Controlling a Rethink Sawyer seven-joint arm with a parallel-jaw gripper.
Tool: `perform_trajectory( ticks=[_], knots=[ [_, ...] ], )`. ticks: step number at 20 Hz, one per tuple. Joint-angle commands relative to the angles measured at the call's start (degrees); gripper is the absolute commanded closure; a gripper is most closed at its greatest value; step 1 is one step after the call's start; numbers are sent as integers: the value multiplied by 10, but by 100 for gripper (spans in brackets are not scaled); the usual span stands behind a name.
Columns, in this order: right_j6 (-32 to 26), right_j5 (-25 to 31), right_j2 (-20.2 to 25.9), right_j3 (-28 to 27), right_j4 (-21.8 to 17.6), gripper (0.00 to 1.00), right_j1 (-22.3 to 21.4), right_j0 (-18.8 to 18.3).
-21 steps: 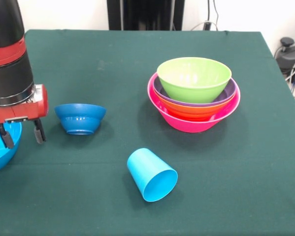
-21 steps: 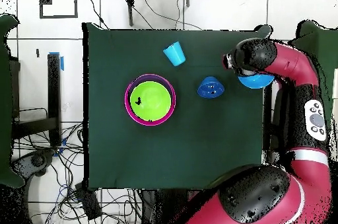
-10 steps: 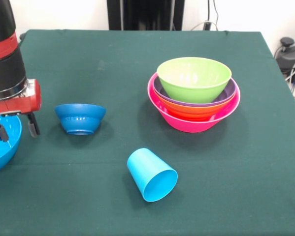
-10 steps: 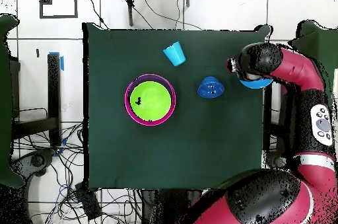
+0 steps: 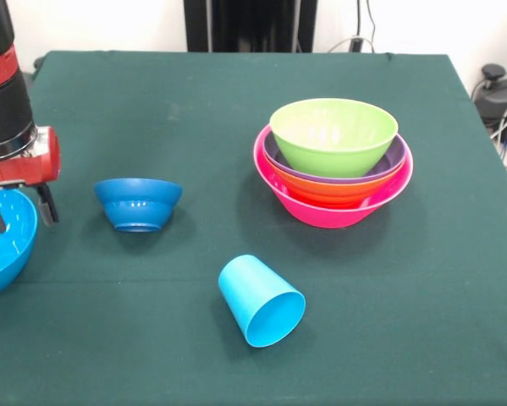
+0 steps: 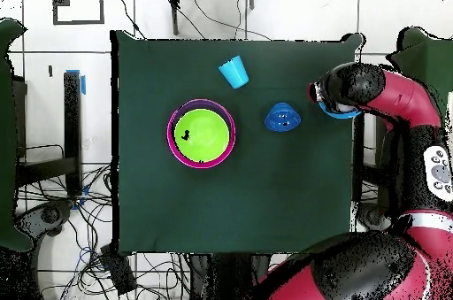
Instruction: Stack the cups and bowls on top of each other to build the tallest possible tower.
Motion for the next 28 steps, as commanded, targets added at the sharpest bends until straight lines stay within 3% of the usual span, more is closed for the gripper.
perform_trajectory(
  ticks=[1, 10, 28],
  knots=[
    [-77, -71, -3, 60, -57, 0, 10, 7],
    [-81, -89, -2, 55, -54, 0, 32, 6],
    [-74, -99, -9, 64, -55, 0, 30, 6]
  ],
)
